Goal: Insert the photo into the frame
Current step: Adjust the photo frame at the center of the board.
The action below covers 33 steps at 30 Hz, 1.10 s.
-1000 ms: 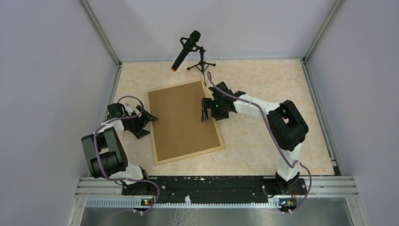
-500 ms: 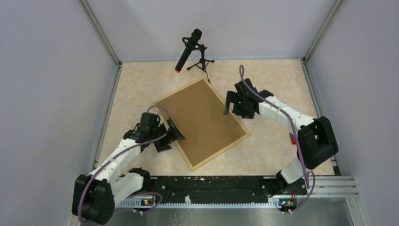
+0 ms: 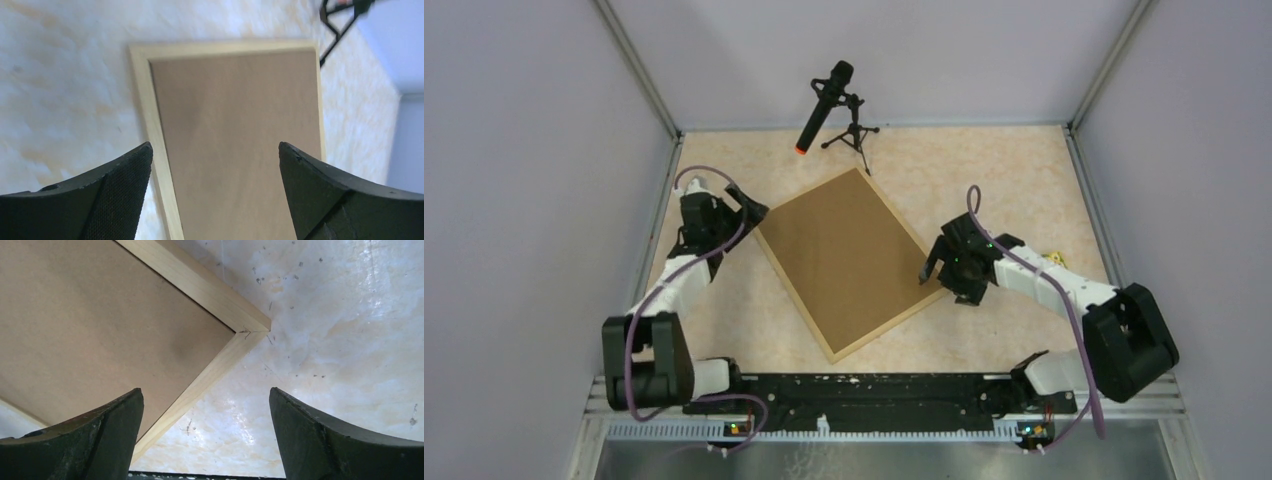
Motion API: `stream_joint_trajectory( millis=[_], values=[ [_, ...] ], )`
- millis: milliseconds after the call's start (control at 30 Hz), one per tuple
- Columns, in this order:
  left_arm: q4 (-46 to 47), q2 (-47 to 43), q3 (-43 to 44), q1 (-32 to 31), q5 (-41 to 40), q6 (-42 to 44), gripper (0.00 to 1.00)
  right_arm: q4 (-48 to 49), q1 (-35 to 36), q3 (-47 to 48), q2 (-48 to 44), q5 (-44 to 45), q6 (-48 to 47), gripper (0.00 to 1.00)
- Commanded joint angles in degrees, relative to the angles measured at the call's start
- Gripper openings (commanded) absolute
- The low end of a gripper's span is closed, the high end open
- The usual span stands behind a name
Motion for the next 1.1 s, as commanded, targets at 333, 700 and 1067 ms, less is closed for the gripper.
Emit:
stream_joint_trajectory(
  millis=[333, 700, 1067],
  values=[
    [35.97, 39.66, 20.58, 10.68, 30.80, -6.50, 0.98, 14.10, -2.18, -9.38, -4.01, -7.51, -1.51, 0.94],
    [40.41, 45.81, 13.79, 9.76, 36.04, -13.83, 0.95, 18.45, -5.25, -7.89, 0.22, -9.61, -6.42, 0.94],
    [15.61, 25.81, -3.87, 4.76, 36.91, -5.55, 0.94, 16.90, -15.04, 1.75, 8.73, -13.94, -18.35, 0.94]
  ],
)
